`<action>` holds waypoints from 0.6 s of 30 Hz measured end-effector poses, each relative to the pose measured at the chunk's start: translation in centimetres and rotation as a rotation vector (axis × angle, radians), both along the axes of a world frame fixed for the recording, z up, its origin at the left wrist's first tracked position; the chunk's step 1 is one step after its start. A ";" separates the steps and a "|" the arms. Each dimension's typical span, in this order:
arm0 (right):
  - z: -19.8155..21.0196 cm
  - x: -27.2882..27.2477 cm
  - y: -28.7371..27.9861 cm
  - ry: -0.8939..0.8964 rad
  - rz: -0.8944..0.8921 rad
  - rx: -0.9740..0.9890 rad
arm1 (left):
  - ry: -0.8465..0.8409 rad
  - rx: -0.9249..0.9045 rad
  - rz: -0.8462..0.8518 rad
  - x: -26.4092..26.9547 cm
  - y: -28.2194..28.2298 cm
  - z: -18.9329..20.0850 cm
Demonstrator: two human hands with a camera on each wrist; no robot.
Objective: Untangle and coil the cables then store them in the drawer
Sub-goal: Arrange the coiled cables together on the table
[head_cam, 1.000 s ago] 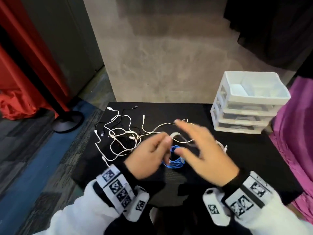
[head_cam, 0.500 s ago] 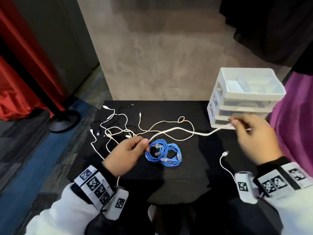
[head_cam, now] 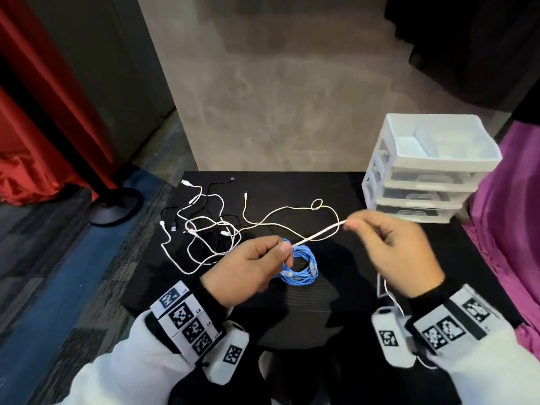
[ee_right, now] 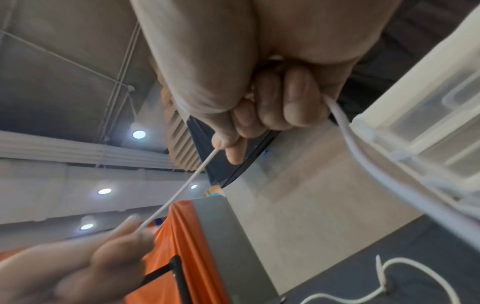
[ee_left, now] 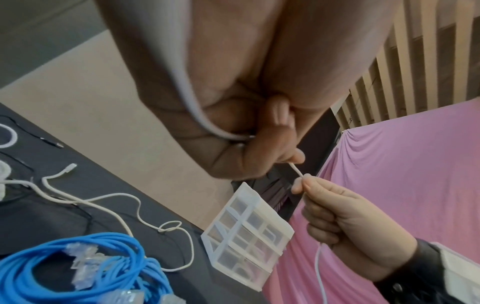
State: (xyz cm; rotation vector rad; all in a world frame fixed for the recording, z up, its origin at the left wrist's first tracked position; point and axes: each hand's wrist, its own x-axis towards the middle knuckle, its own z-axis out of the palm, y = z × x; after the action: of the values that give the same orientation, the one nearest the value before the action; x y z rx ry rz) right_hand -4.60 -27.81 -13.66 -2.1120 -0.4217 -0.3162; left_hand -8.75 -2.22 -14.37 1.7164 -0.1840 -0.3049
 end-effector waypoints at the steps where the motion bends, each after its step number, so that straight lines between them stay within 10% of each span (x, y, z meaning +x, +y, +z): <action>1: 0.2 0.4 -0.8 0.003 -0.060 0.020 | -0.004 -0.003 -0.013 -0.2 0.1 0.0; 6: 0.2 1.8 -3.2 0.049 -0.283 0.072 | 0.083 -0.072 -0.009 -0.8 0.7 -0.1; 10: -1.6 0.9 -2.1 0.132 -0.279 -0.129 | 0.260 -0.549 0.089 -1.0 0.5 1.4; 14: -4.6 -2.2 1.6 0.271 0.080 -0.370 | 0.212 -0.936 0.143 0.2 0.9 3.4; 18: -5.0 -6.0 4.9 0.282 0.455 -0.430 | 0.151 -0.850 0.142 0.7 0.8 3.0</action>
State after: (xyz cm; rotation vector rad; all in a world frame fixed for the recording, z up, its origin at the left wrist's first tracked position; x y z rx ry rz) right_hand -10.58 -22.95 -18.63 -2.3445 -0.8361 0.3624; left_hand -8.07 -1.42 -11.37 0.8554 -0.0613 -0.2043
